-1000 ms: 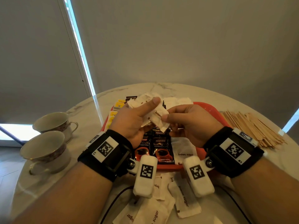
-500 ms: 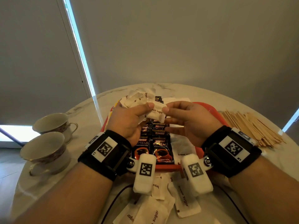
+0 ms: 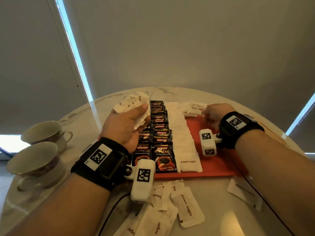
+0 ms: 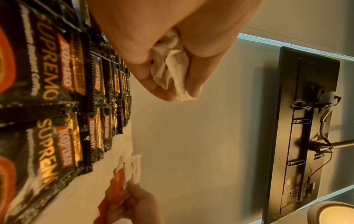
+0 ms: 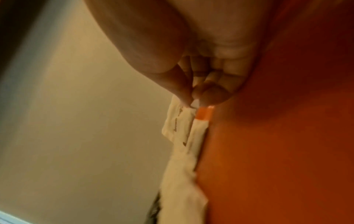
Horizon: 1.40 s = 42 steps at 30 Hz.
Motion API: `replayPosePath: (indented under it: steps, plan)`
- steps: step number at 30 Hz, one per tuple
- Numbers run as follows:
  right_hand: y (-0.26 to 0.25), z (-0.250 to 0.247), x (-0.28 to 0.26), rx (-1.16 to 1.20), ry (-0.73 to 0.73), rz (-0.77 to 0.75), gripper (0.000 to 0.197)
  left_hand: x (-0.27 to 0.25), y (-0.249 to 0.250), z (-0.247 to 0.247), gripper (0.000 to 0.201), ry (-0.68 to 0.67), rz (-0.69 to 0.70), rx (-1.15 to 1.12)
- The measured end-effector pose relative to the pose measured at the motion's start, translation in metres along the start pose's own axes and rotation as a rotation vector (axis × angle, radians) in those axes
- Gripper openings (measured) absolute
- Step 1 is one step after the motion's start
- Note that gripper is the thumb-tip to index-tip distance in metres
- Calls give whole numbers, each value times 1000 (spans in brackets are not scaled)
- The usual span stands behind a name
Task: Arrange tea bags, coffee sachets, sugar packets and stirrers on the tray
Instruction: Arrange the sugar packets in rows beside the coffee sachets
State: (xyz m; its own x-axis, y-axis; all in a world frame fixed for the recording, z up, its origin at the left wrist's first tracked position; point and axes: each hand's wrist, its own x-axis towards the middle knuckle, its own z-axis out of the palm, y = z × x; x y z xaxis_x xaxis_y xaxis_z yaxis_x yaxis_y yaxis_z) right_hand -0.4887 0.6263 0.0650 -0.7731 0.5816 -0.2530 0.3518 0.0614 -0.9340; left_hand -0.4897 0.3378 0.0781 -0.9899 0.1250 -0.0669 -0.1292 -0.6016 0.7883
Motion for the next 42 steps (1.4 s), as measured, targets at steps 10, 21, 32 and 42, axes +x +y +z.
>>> replayPosePath:
  steps: [10, 21, 32, 42]
  plan:
    - [-18, 20, 12, -296, 19, 42, 10, 1, -2, 0, 46, 1, -14, 28]
    - [-6, 18, 22, -159, -28, 6, 26, -3, -3, 2, 43, -5, -37, 72]
    - [-26, 31, -43, 74, -254, -107, 18, -14, 2, 8, 24, -105, -235, 181]
    - [-19, 54, -110, 256, -464, -379, 11, -20, 2, 11, 22, -89, -242, 225]
